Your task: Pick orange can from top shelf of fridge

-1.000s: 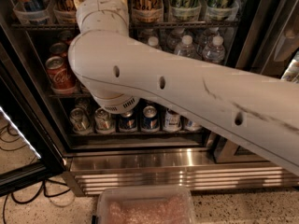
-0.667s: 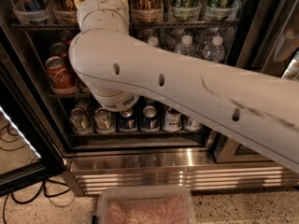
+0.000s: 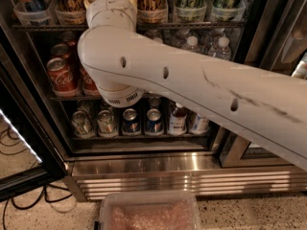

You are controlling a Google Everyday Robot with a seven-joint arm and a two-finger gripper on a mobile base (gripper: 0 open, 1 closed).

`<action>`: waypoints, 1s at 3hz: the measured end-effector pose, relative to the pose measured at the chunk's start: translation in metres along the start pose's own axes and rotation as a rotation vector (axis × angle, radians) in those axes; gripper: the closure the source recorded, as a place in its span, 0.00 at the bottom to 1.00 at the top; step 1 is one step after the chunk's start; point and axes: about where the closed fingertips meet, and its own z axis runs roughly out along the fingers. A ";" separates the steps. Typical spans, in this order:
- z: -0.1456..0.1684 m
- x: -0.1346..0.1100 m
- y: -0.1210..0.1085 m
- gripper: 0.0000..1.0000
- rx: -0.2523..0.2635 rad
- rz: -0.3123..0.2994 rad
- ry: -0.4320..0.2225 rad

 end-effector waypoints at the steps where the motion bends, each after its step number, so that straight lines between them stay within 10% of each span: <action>1: 0.001 0.000 -0.001 0.35 0.002 0.001 0.000; 3: 0.002 0.000 -0.002 0.76 0.002 0.004 0.000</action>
Offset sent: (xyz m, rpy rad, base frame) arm 0.0089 -0.0037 -0.0045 0.0183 0.0146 0.0010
